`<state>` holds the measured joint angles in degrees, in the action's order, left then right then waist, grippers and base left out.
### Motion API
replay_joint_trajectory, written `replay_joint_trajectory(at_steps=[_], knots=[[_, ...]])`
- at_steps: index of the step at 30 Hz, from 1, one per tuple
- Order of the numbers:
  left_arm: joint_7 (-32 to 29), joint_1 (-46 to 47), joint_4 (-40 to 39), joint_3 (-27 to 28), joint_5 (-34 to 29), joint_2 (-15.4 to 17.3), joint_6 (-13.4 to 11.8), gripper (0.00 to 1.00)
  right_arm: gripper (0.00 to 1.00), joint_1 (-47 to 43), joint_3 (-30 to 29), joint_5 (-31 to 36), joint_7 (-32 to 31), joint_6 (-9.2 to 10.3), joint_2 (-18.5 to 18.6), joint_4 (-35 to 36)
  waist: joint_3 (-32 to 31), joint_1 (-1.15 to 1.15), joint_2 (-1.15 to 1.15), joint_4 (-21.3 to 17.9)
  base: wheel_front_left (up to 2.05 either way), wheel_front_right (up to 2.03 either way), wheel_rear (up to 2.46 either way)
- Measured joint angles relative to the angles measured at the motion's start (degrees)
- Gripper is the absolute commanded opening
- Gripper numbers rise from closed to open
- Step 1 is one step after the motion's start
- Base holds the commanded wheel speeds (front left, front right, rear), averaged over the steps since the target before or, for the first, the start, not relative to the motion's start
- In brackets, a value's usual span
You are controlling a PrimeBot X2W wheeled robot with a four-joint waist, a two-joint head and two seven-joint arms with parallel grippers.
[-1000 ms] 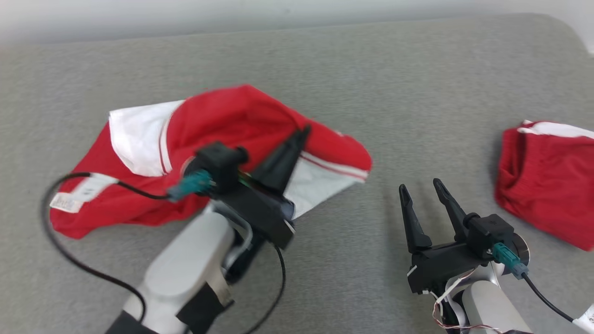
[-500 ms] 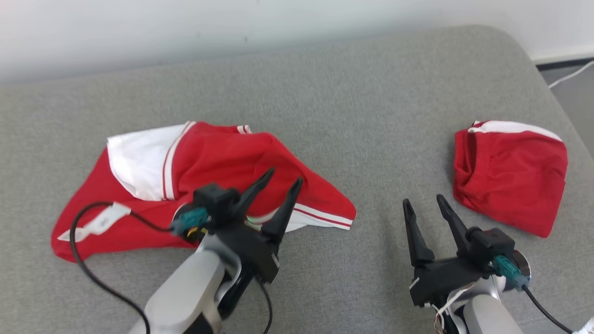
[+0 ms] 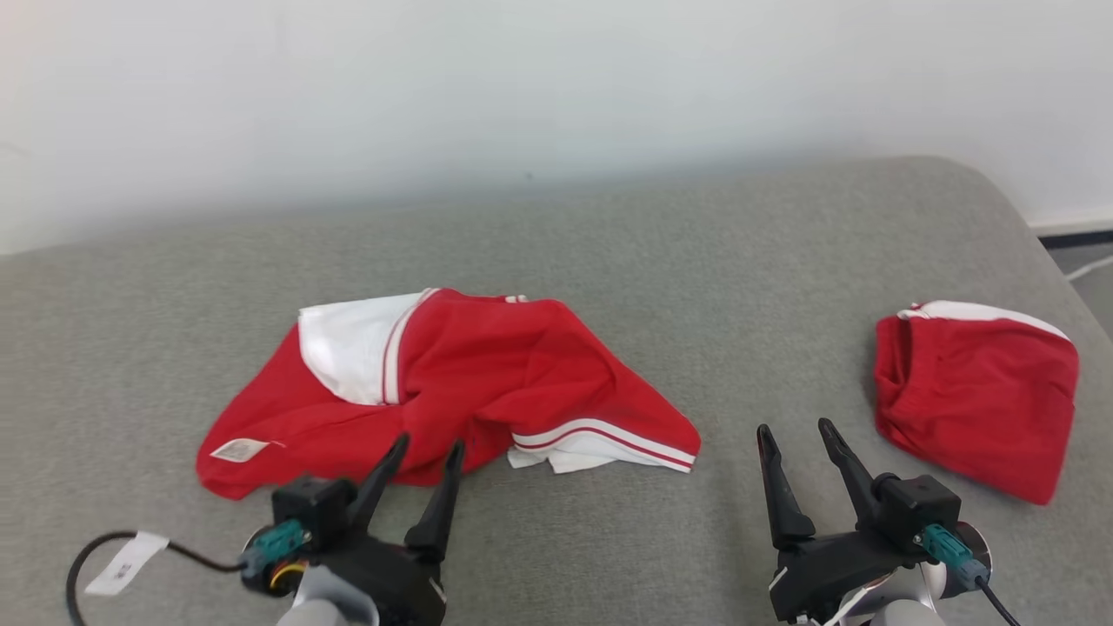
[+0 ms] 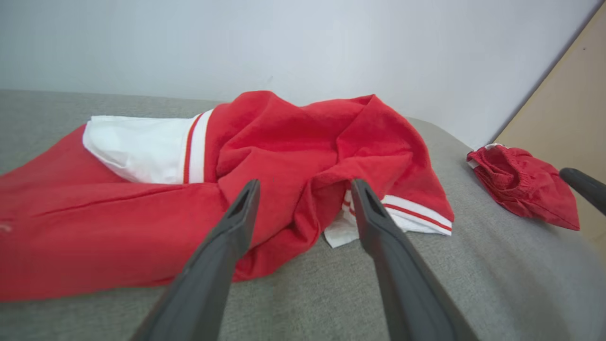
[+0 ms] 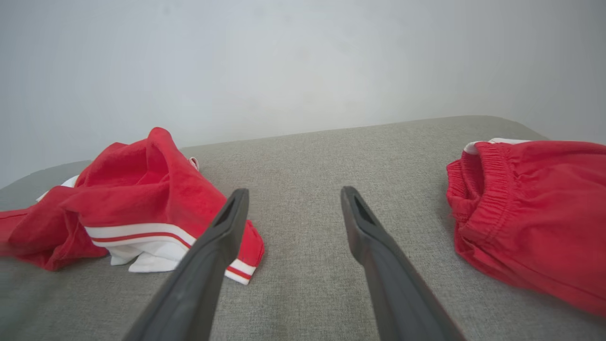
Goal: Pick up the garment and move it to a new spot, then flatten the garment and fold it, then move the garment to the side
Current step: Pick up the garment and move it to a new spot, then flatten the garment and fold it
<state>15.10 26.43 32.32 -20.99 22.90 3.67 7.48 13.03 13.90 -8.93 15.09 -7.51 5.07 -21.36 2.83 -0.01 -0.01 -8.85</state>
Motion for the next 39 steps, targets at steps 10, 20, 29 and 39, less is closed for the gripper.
replay_joint_trajectory(at_steps=[10,20,29,39], knots=[[0.0,-4.2,0.4,11.5,-6.1,0.0,-1.6,1.0,1.0,-1.1,-0.1,-0.1,0.0,0.0,0.0,0.2,-2.2,0.0,0.0,3.2,0.0,0.0,0.0],[0.0,-1.6,1.8,18.8,-13.0,1.6,-4.9,1.0,1.0,-0.5,0.0,-0.1,0.0,0.0,0.7,0.4,0.4,0.01,0.0,1.9,0.0,0.0,0.0],[0.0,3.7,9.1,19.3,-18.0,3.8,-5.6,1.0,1.0,1.0,0.2,-0.1,0.0,0.0,1.0,0.9,3.9,0.02,0.01,0.2,0.0,0.0,0.0],[0.0,8.0,19.8,17.7,-19.0,4.1,-4.5,0.38,1.0,1.7,-0.1,-0.1,0.0,0.0,0.9,1.0,5.6,0.02,0.01,-0.2,0.0,0.0,0.0]])
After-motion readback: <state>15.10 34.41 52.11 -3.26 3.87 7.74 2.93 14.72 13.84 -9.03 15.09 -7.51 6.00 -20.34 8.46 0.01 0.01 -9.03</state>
